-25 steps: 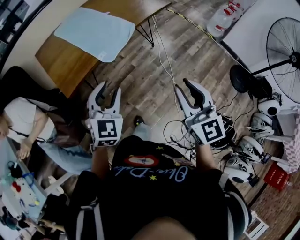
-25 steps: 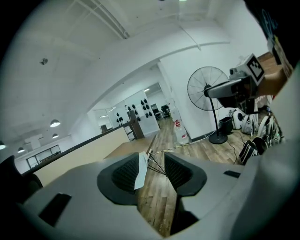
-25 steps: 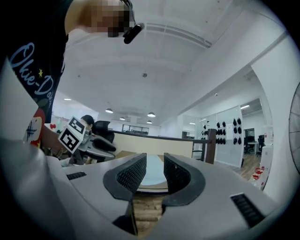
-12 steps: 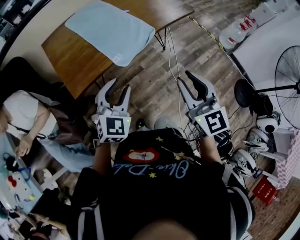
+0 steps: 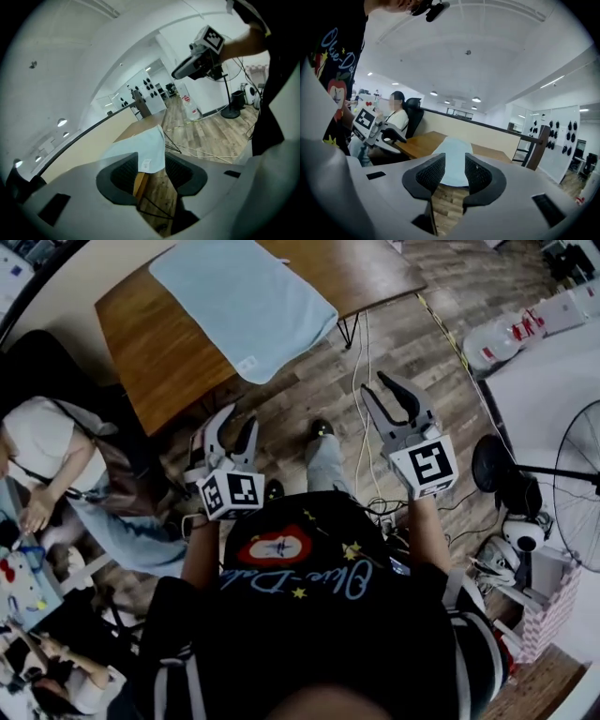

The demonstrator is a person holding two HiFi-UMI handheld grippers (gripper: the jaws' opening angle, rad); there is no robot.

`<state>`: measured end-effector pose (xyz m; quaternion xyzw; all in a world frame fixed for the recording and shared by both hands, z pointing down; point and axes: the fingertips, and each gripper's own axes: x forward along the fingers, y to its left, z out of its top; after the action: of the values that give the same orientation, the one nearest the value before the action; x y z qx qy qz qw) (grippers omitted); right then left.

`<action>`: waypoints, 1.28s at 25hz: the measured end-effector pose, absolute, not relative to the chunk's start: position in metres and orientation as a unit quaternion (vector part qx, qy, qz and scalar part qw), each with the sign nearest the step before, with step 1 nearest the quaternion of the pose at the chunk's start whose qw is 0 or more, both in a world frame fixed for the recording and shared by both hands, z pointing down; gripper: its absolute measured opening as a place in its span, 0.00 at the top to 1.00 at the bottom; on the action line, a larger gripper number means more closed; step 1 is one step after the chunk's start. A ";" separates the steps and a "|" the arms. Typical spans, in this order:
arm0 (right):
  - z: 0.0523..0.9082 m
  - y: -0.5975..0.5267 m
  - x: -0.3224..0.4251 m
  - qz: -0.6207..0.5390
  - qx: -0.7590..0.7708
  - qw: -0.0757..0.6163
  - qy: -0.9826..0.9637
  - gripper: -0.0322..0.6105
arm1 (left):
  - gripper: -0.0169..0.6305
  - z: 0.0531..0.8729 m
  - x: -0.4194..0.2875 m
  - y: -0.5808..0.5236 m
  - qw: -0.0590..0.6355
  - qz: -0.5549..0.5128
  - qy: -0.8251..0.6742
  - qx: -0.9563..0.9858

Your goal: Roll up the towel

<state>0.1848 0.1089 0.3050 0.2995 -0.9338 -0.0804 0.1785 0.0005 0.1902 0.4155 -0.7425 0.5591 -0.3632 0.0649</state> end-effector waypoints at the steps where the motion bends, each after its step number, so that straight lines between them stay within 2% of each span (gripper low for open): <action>1: 0.311 0.096 0.183 -0.082 0.287 0.190 -0.935 0.79 | 0.72 0.421 -0.002 0.182 0.064 -0.369 0.568 -0.733; 13: 0.401 -0.032 0.142 -0.146 0.099 0.300 -0.937 0.74 | 0.68 0.515 -0.010 0.111 0.056 -0.523 0.552 -0.647; 20: 0.460 -0.065 0.124 -0.203 -0.007 0.378 -0.903 0.70 | 0.68 0.563 -0.005 0.096 0.096 -0.602 0.492 -0.622; 28: 0.499 -0.081 0.111 -0.240 -0.087 0.412 -0.875 0.67 | 0.68 0.583 -0.015 0.076 0.162 -0.644 0.479 -0.574; 30: 0.506 -0.086 0.110 -0.234 -0.095 0.416 -0.874 0.67 | 0.74 0.580 -0.014 0.073 0.160 -0.645 0.484 -0.570; 32: 0.512 -0.089 0.111 -0.234 -0.105 0.421 -0.870 0.67 | 0.90 0.577 -0.013 0.071 0.153 -0.645 0.488 -0.568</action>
<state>0.1109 -0.0895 0.5120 -0.1046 -0.8702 -0.2338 0.4210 -0.0127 0.0706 0.5771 -0.5684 0.4877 -0.6448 0.1526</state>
